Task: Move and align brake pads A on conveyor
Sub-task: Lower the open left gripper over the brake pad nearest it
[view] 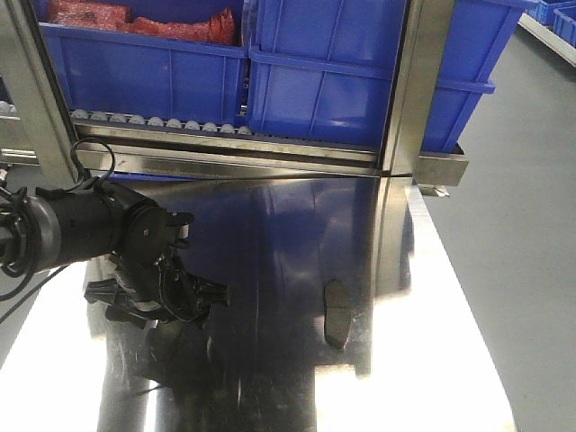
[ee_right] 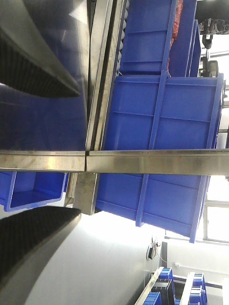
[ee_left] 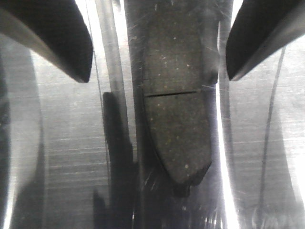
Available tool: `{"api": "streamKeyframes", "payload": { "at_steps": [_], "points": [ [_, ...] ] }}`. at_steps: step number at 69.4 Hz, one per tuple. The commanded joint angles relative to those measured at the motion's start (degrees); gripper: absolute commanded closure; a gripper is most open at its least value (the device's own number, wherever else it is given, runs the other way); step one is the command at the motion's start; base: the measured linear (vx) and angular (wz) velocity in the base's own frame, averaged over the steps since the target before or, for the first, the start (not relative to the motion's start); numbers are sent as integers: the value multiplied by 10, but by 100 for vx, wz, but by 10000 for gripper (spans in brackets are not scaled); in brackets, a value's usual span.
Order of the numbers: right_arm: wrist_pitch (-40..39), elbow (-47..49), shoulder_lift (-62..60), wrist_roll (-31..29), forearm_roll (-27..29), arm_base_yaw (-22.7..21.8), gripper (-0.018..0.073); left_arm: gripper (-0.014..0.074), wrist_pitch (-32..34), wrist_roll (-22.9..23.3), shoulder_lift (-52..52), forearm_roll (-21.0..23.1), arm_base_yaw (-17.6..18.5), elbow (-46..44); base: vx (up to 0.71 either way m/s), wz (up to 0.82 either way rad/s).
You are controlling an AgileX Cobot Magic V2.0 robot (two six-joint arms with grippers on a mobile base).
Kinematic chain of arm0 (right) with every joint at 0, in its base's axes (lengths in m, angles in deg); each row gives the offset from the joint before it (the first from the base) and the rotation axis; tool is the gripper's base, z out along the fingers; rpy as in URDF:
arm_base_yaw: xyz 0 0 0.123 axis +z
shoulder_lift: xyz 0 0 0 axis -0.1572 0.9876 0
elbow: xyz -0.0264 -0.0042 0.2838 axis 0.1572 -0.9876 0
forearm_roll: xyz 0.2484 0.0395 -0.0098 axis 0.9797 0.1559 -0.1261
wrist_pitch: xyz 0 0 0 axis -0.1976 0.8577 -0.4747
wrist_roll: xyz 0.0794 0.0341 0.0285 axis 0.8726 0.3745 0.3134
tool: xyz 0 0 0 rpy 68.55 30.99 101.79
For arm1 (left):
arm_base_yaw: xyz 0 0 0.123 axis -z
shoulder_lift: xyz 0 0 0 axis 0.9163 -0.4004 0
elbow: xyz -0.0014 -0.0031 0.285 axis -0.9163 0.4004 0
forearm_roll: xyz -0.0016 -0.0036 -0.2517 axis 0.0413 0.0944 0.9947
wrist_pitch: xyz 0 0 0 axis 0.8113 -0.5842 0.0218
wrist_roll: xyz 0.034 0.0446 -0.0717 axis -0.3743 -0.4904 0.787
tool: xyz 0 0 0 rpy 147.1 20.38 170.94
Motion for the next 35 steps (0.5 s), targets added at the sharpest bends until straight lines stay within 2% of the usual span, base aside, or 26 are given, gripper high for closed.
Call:
{"api": "streamKeyframes", "payload": {
  "at_steps": [1, 35],
  "points": [
    [-42, 15, 6, -1, -2, -2, 96, 36, 5, 8, 19, -2, -8, -16, 0, 0],
    [-42, 15, 6, -1, -2, -2, 96, 39, -9, -24, -17, 4, -13, -27, 0, 0]
  ]
}}
